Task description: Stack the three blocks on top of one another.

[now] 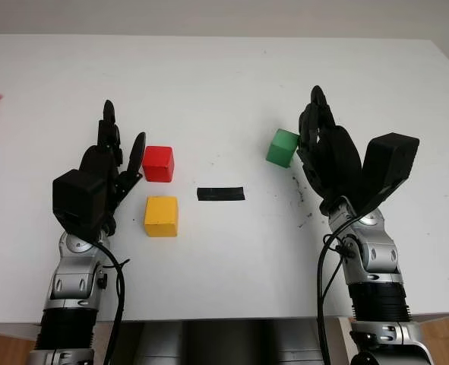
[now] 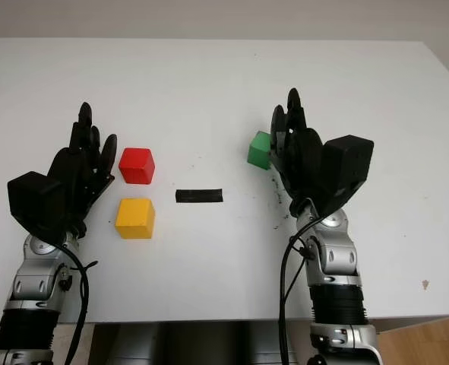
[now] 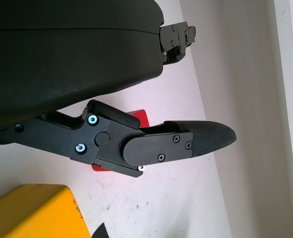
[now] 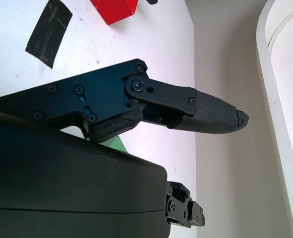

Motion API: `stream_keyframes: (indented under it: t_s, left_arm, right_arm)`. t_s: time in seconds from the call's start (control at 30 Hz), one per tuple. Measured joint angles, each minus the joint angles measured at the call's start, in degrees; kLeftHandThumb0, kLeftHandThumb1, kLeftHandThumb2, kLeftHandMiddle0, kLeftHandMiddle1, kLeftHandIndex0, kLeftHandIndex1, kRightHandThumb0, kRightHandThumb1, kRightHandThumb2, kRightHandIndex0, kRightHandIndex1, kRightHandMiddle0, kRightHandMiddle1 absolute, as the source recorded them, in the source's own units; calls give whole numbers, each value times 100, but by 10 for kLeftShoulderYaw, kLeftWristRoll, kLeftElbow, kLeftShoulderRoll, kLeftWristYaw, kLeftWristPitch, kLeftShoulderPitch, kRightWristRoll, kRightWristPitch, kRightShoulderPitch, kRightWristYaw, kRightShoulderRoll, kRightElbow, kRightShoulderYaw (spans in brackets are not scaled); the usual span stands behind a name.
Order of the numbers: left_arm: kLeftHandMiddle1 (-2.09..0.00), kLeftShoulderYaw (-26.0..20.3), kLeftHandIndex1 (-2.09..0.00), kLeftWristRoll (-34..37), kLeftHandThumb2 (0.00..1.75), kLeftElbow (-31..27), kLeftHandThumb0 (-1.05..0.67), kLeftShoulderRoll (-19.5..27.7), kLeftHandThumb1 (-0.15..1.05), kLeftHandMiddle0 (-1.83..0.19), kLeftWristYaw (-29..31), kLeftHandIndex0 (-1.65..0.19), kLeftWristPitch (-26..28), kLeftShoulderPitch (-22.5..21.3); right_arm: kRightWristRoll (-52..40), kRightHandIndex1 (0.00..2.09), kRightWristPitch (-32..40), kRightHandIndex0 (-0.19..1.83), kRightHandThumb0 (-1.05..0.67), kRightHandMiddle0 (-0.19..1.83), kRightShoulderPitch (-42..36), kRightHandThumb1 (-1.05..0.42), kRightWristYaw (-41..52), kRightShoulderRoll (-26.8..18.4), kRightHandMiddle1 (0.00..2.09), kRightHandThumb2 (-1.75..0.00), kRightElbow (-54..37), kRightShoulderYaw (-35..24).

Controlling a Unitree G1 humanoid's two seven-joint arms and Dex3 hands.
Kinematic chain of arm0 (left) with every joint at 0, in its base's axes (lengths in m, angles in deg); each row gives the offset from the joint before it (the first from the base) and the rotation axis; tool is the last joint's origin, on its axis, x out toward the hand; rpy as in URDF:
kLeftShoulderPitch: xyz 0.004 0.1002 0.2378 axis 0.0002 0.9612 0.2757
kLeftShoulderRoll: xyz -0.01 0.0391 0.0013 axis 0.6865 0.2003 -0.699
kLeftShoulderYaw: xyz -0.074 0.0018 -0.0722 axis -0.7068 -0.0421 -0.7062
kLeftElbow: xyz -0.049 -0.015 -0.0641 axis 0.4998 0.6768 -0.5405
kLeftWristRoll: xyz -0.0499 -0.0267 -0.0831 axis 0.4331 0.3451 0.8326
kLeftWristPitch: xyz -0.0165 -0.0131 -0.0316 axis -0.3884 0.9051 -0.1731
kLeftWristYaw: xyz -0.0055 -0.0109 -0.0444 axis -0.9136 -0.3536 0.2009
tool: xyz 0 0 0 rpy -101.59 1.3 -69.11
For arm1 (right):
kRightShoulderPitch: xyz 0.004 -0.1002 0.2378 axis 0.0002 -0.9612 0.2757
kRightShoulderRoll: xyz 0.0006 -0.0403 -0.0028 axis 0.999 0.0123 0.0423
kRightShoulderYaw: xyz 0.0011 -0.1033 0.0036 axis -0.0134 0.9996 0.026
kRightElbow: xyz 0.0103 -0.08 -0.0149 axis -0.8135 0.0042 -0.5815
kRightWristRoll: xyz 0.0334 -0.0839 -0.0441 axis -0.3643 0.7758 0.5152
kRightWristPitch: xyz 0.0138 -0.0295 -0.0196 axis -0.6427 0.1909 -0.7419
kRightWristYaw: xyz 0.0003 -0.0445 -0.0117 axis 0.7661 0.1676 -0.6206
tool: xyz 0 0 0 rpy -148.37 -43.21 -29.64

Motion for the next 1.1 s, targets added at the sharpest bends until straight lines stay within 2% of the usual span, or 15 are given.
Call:
stream_keyframes:
  t_s: [0.43,0.63,0.7,0.8,0.9,1.1]
  left_arm:
    - [-4,0,-2,3,52,-2,-73,2,105,19,8,19,0,2]
    - [-5,-14,-6,5,48,0,-66,31,105,17,19,12,-22,-4]
    - [-6,-15,-10,-7,41,3,-69,59,105,15,34,3,-23,-11]
    - [-6,-13,-11,-27,24,12,-69,128,105,14,85,-5,-4,-30]
    - [-6,8,-9,-76,9,30,-67,201,102,11,124,-14,3,-57]
    - [-9,48,-11,-150,5,51,-69,265,95,-5,149,-30,5,-83]
  right_arm:
    - [-8,0,7,-19,-75,-19,-12,-105,-1,0,0,-65,-14,-4]
    - [-5,0,6,-19,-78,-19,-11,-105,-1,-12,0,-67,-27,-12]
    - [-6,0,6,-19,-76,-19,-11,-105,9,-22,0,-68,-32,-12]
    - [-6,0,7,-19,-75,-19,-10,-105,20,-35,0,-69,-39,-12]
    - [-6,0,10,-19,-76,-19,-8,-105,20,-37,0,-69,-40,-12]
    - [-2,0,10,-19,-77,-19,-7,-105,20,-37,0,-70,-40,-11]
